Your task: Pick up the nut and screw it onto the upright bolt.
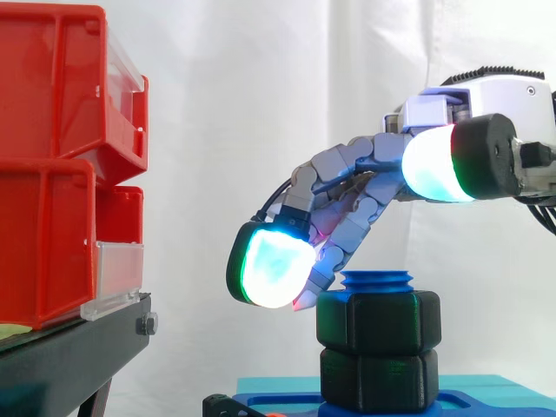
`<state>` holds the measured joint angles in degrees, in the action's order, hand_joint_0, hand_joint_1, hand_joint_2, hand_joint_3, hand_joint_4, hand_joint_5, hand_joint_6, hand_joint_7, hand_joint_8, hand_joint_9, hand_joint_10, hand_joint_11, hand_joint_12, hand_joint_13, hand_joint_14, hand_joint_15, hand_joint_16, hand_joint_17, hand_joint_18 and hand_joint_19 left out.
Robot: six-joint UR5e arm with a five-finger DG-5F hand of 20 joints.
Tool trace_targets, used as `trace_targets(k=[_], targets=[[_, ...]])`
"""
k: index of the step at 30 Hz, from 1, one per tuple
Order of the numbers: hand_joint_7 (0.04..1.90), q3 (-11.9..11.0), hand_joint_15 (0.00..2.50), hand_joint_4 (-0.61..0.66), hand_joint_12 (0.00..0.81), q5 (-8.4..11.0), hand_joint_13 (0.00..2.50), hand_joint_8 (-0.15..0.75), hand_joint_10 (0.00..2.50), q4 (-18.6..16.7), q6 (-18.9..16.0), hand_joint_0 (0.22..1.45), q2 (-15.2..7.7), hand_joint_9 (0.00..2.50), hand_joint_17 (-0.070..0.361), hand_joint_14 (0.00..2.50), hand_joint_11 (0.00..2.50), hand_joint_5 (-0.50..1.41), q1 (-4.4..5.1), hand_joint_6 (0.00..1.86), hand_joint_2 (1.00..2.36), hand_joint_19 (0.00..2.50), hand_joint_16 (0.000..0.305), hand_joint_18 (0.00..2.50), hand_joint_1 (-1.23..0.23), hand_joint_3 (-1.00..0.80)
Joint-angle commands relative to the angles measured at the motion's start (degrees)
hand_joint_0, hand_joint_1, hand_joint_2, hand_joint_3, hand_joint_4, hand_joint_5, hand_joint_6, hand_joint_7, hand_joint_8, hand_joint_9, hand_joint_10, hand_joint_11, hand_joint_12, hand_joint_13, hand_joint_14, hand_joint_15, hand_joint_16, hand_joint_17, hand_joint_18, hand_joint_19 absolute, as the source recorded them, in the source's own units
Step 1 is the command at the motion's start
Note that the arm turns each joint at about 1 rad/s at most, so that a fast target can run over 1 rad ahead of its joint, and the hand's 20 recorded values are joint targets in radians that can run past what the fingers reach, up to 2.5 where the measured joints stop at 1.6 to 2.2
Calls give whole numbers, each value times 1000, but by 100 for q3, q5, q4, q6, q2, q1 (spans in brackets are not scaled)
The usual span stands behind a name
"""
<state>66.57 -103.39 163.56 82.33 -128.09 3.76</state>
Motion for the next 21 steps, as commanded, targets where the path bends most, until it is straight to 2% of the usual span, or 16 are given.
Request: trace_targets(k=[1,7,9,16,21], targets=[[842,5,0,276,293,29,505,286,0,0,-68,463,4,843,73,0,0,-83,29,503,1000,0,33,166,-142,-500],[972,67,0,302,286,29,527,295,0,36,-86,468,4,893,71,0,0,-59,55,504,1000,0,32,180,-143,-500],[1066,102,0,287,286,29,539,296,0,36,-86,472,-5,907,70,0,0,-51,55,504,1000,0,31,189,-145,-500],[1209,111,0,259,294,20,571,296,0,176,-86,478,-5,931,69,0,0,-40,55,504,1000,0,31,210,-152,-500],[1277,260,0,235,296,20,603,297,0,80,-95,483,-5,957,68,0,0,-35,38,504,1000,0,30,235,-157,-500]])
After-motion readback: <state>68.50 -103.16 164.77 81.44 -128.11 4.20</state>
